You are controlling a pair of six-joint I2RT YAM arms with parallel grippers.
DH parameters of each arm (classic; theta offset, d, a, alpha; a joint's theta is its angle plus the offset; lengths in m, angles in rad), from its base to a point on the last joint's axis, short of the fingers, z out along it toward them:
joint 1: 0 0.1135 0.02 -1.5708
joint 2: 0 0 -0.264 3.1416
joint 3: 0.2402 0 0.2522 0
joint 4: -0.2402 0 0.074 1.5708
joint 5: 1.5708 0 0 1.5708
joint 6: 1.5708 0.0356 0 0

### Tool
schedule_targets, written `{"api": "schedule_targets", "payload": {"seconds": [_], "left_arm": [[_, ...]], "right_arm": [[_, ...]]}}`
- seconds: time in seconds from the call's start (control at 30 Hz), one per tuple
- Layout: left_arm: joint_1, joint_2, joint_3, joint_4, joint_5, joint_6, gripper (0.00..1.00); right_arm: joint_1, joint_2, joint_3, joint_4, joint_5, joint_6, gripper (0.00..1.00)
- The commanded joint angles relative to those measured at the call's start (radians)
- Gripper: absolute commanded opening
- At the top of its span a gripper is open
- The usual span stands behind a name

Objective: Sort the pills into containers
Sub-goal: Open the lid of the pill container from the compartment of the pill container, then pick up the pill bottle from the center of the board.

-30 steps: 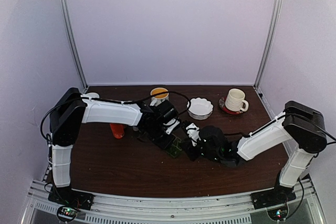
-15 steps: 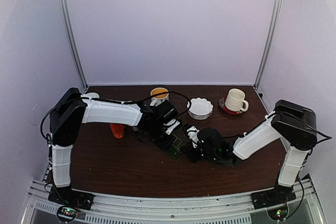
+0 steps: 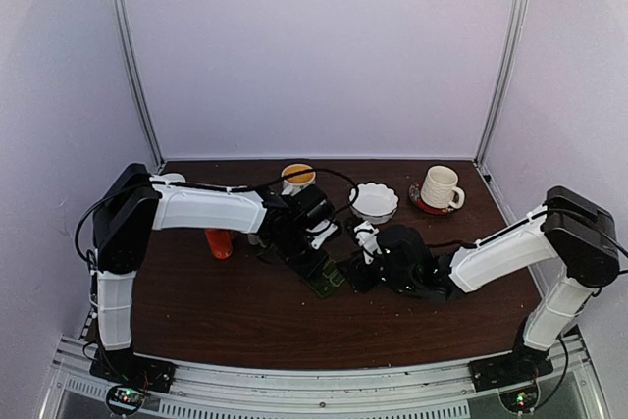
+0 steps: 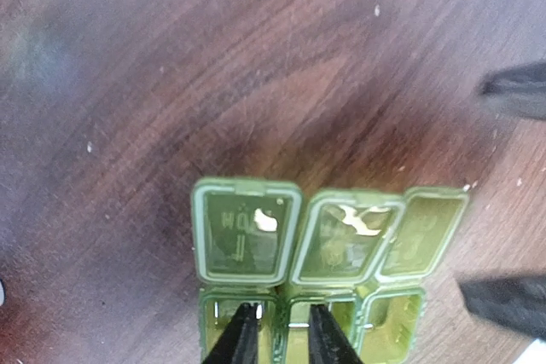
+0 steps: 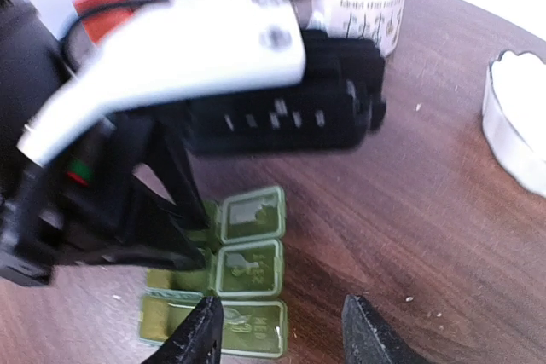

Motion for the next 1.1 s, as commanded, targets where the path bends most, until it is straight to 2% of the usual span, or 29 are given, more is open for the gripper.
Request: {"api": "schedule_targets", "payload": {"seconds": [0.0, 0.1, 0.2, 0.47, 0.57, 0.63, 0.83, 0.93, 1.07], "left_arm": [[-0.002, -0.032, 0.051, -0.006, -0.002, 0.004, 0.28], [-0.002, -0.051, 0.064, -0.020, -0.014, 0.004, 0.32], [0.000, -0.080, 0.049, -0.020, -0.017, 0.001, 0.32], [0.054, -0.201, -0.086, 0.055, 0.028, -0.009, 0.35], [0.086, -0.225, -0.140, 0.112, 0.078, -0.018, 0.36], [0.099, -0.224, -0.172, 0.159, 0.122, -0.029, 0.36], [0.124, -0.217, -0.264, 0.326, 0.197, -0.088, 0.36], [0.142, -0.215, -0.328, 0.431, 0.247, -0.131, 0.36], [0.145, -0.213, -0.352, 0.463, 0.238, -0.143, 0.36]], "right_arm": [[-0.005, -0.088, -0.011, -0.047, 0.017, -0.005, 0.52], [-0.005, -0.122, -0.020, -0.065, 0.010, -0.004, 0.52], [-0.006, -0.146, -0.029, -0.071, -0.005, 0.008, 0.52], [-0.017, -0.159, -0.025, -0.077, -0.127, 0.111, 0.52], [-0.017, -0.139, -0.009, -0.078, -0.176, 0.145, 0.47], [-0.017, -0.113, 0.014, -0.077, -0.211, 0.163, 0.40], [-0.018, -0.023, 0.078, -0.040, -0.281, 0.251, 0.01], [-0.017, 0.018, 0.098, -0.003, -0.286, 0.297, 0.00], [-0.007, 0.077, 0.109, 0.042, -0.299, 0.335, 0.00]]}}
